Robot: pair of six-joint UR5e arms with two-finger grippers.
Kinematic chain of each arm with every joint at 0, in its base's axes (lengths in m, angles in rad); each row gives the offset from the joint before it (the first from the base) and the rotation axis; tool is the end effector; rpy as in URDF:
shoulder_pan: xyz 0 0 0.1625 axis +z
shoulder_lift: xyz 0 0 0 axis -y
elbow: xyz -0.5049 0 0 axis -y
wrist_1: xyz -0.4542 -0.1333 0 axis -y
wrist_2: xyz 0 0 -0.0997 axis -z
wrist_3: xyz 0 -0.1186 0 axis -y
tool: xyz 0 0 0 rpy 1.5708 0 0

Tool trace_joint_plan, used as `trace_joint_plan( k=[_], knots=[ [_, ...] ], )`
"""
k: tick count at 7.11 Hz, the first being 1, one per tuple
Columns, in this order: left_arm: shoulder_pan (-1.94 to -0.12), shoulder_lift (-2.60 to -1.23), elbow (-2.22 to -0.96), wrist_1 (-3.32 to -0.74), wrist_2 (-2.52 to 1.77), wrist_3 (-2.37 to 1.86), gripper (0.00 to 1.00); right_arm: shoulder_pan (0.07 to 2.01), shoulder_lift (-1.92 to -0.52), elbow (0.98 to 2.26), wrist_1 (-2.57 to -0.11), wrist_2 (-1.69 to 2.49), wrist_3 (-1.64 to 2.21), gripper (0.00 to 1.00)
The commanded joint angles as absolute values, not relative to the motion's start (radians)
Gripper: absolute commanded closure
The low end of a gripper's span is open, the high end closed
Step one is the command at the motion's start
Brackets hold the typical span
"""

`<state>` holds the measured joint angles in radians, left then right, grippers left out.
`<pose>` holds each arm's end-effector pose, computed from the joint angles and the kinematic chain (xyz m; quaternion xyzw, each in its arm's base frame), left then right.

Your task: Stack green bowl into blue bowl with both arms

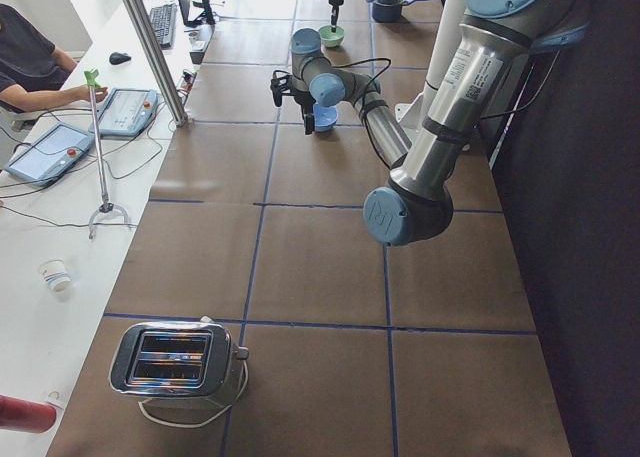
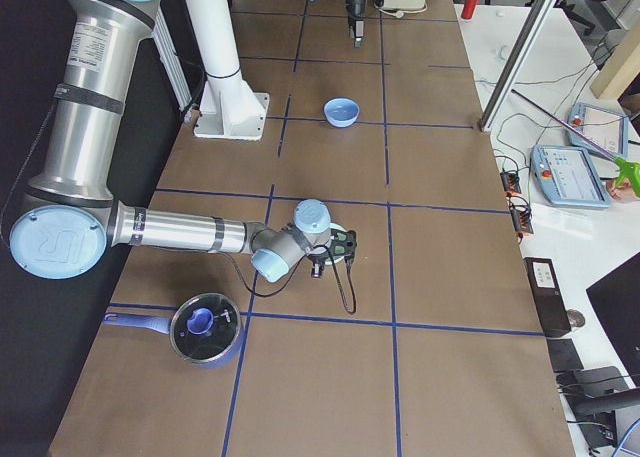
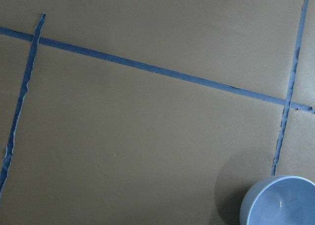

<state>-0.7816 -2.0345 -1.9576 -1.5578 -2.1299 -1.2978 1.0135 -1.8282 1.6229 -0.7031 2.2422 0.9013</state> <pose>0.4237 -0.5197 0.2659 -0.0212 0.4646 -0.1123 0.8781 -0.1885 -0.4150 0.7553 0.0213 -0.4369 0.0473 0.8980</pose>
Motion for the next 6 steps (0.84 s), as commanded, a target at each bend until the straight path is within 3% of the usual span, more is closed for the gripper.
trace_joint_plan(
  k=[1, 3, 6],
  knots=[
    [-0.784, -2.031, -1.957, -1.557, -2.128, -1.276, 0.00, 1.023, -1.839, 1.667, -0.651, 2.247, 0.916, 1.00],
    [-0.819, -1.933, -1.982, -1.560, -2.118, -1.095, 0.00, 1.037, -1.746, 1.735, -0.650, 2.256, 1.081, 1.00],
    [-0.946, -1.771, -1.982, -1.568, -2.128, -0.773, 0.00, 0.950, -1.394, 1.770, -0.798, 2.286, 1.412, 1.00]
  ],
)
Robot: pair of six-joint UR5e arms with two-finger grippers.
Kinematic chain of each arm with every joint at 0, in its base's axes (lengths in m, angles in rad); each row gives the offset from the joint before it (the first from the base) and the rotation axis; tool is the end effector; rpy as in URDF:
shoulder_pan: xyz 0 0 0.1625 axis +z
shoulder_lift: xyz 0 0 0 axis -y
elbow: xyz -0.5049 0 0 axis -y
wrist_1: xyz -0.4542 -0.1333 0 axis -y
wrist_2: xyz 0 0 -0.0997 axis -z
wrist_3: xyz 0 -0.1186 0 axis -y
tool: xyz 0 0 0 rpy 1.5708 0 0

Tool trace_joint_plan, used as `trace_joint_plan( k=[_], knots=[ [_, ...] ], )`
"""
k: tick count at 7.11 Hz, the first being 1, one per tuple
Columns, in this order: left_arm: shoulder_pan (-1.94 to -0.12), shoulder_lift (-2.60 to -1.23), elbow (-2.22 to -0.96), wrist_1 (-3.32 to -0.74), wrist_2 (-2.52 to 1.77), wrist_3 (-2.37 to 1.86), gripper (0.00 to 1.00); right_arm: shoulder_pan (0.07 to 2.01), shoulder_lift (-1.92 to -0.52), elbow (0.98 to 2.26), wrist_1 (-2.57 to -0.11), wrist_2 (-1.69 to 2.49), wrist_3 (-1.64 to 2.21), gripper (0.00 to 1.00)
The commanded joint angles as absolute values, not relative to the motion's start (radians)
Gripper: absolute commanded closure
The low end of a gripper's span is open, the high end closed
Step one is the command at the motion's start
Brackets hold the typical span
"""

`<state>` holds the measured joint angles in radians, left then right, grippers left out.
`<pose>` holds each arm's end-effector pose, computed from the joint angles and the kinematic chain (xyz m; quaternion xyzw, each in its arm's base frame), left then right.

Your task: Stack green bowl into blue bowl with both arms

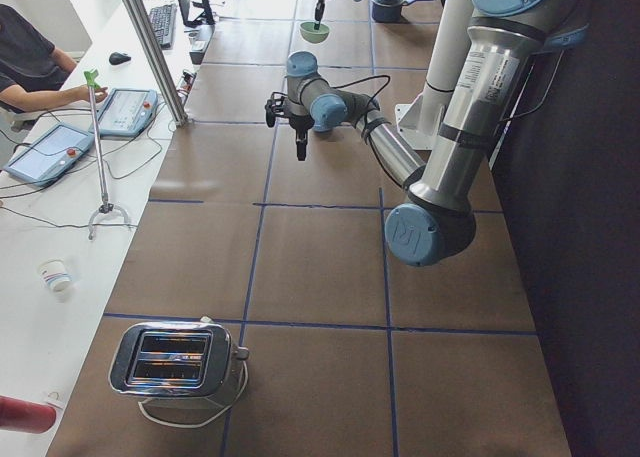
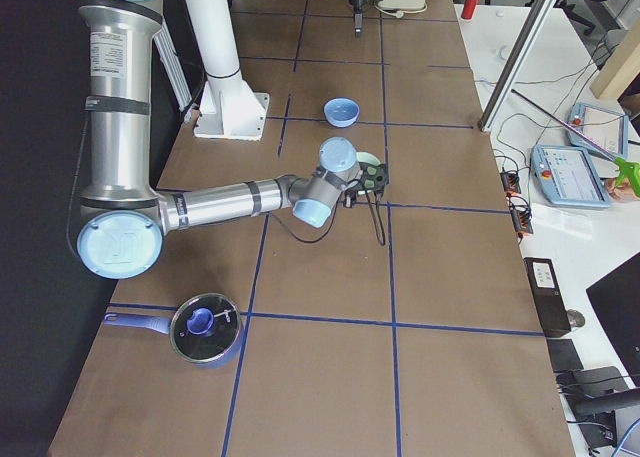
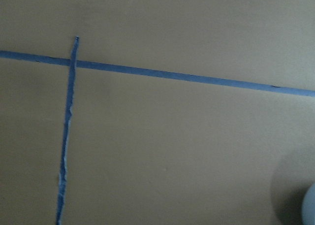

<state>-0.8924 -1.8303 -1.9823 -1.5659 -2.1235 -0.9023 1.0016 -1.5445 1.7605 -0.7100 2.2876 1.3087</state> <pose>0.3376 -0.5320 0.3858 0.0381 0.4049 -0.0129 0.9135 -0.2675 -0.5209 0.5245 0.0406 -0.5653 0.1228 0.8146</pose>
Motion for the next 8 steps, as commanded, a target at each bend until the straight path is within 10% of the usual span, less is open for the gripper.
trace_joint_plan(
  k=[1, 8],
  knots=[
    [-0.991, -1.734, -1.977, -1.568, -2.132, -0.684, 0.00, 0.904, -1.249, 1.770, -0.942, 2.264, 1.428, 1.00],
    [-1.049, -1.707, -1.950, -1.569, -2.135, -0.583, 0.00, 0.486, -1.045, 1.766, -1.170, 1.833, 1.516, 0.99]
  ],
)
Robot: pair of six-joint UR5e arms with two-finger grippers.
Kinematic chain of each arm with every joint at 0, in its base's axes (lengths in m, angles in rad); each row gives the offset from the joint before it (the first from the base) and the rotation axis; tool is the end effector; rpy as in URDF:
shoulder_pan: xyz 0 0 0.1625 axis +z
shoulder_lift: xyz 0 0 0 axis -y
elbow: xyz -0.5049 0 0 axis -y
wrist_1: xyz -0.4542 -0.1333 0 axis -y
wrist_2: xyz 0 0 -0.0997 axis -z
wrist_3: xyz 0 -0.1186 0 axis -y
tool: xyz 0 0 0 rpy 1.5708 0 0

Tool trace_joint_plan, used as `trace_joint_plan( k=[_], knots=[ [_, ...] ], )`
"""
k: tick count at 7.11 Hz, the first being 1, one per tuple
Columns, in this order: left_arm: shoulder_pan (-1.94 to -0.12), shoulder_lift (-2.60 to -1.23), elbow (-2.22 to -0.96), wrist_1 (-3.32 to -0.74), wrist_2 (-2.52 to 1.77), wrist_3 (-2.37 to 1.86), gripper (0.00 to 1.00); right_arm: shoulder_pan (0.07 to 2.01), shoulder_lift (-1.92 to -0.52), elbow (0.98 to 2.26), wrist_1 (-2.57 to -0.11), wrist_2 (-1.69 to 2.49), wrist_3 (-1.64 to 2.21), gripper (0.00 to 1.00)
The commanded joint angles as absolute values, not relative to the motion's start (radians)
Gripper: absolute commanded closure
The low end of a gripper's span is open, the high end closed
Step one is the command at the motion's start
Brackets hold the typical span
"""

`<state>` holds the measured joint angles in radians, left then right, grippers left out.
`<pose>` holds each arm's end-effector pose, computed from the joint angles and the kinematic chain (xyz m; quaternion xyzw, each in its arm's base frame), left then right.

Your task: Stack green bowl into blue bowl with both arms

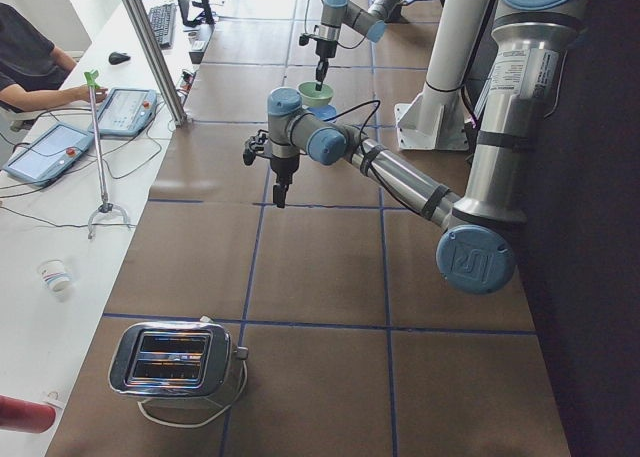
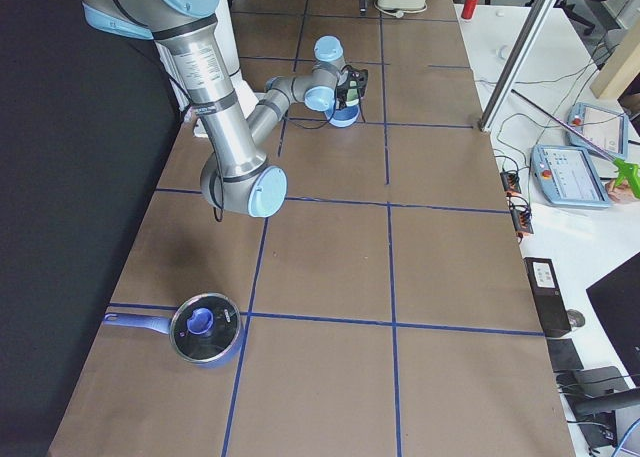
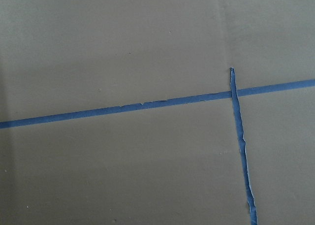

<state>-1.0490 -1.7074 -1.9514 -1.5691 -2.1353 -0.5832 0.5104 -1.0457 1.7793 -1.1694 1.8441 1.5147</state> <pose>0.2384 -0.5547 0.4761 0.0671 0.3577 0.0425 0.9304 -0.5928 -0.4480 0.2531 0.0385 -0.5434 0.1168 0.8304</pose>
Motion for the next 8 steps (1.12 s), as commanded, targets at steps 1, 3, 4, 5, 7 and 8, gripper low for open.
trace_joint_plan(
  k=[1, 3, 4, 5, 7, 8],
  knots=[
    [-1.051, -1.707, -1.950, -1.569, -2.135, -0.583, 0.00, 0.485, -1.045, 1.767, -1.170, 1.833, 1.516, 0.98],
    [-1.051, -1.707, -1.950, -1.569, -2.135, -0.583, 0.00, 0.479, -1.045, 1.769, -1.172, 1.833, 1.516, 0.95],
    [-1.057, -1.707, -1.950, -1.569, -2.135, -0.583, 0.00, 0.479, -1.045, 1.769, -1.169, 1.835, 1.516, 0.58],
    [-1.057, -1.707, -1.950, -1.569, -2.135, -0.583, 0.00, 0.482, -1.045, 1.769, -1.164, 1.829, 1.523, 0.01],
    [-1.057, -1.707, -1.950, -1.569, -2.135, -0.583, 0.00, 0.485, -1.046, 1.769, -1.164, 1.821, 1.523, 0.00],
    [-1.057, -1.707, -1.950, -1.569, -2.134, -0.583, 0.00, 0.488, -1.046, 1.769, -1.164, 1.821, 1.523, 0.00]
  ],
)
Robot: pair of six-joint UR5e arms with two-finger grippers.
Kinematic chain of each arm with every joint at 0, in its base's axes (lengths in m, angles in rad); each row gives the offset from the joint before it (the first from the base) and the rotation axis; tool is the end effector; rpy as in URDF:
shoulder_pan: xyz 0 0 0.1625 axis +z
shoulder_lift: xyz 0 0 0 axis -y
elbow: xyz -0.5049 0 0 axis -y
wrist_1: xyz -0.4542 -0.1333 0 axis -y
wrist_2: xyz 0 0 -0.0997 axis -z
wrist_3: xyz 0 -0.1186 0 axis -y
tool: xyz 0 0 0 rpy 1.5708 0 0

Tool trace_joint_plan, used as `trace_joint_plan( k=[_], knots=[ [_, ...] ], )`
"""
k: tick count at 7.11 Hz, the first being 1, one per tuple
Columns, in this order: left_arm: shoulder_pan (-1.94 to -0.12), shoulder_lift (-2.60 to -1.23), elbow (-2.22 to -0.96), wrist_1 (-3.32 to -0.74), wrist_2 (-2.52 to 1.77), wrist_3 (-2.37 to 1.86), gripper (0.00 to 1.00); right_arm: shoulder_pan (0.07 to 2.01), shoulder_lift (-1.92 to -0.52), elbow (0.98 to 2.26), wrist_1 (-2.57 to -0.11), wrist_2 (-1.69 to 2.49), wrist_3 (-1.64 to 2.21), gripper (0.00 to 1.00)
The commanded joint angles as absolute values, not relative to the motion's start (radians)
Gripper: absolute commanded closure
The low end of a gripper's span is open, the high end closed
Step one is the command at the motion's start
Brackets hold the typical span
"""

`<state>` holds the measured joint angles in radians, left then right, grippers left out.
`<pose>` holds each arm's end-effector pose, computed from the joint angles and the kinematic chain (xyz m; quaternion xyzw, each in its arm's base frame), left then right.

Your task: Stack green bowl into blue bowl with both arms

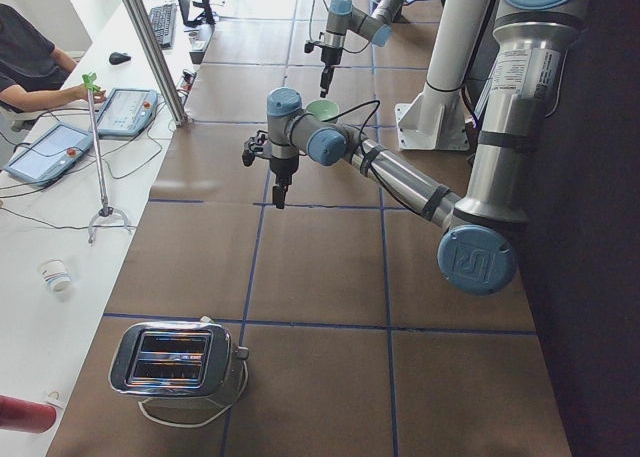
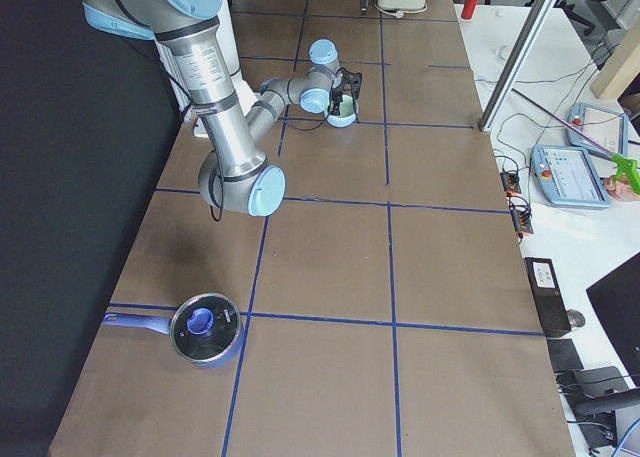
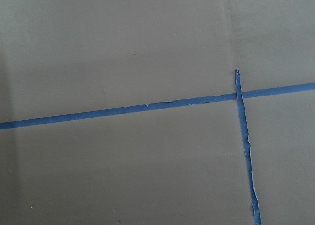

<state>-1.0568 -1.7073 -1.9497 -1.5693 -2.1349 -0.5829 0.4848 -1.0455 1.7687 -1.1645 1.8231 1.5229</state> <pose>0.2341 -0.5568 0.4771 0.0680 0.3570 0.0387 0.9308 -0.6065 -0.4367 0.2576 0.0372 -0.5402 0.1159 0.8327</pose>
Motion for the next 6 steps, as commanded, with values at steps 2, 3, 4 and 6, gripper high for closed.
trace_joint_plan(
  k=[2, 3, 4, 6],
  knots=[
    [-1.072, -1.706, -1.941, -1.569, -2.135, -0.581, 0.00, 0.549, -1.070, 1.778, -1.180, 1.835, 1.499, 0.00],
    [-1.110, -1.706, -1.927, -1.566, -2.158, -0.513, 0.00, 0.601, -1.104, 1.782, -1.181, 1.862, 1.420, 0.00],
    [-1.194, -1.706, -1.870, -1.565, -2.274, -0.417, 0.00, 0.691, -1.133, 1.784, -1.212, 1.961, 1.288, 0.00],
    [-1.377, -1.649, -1.772, -1.549, -2.329, -0.115, 0.00, 0.851, -1.243, 1.781, -1.235, 2.119, 1.000, 0.00]
  ],
)
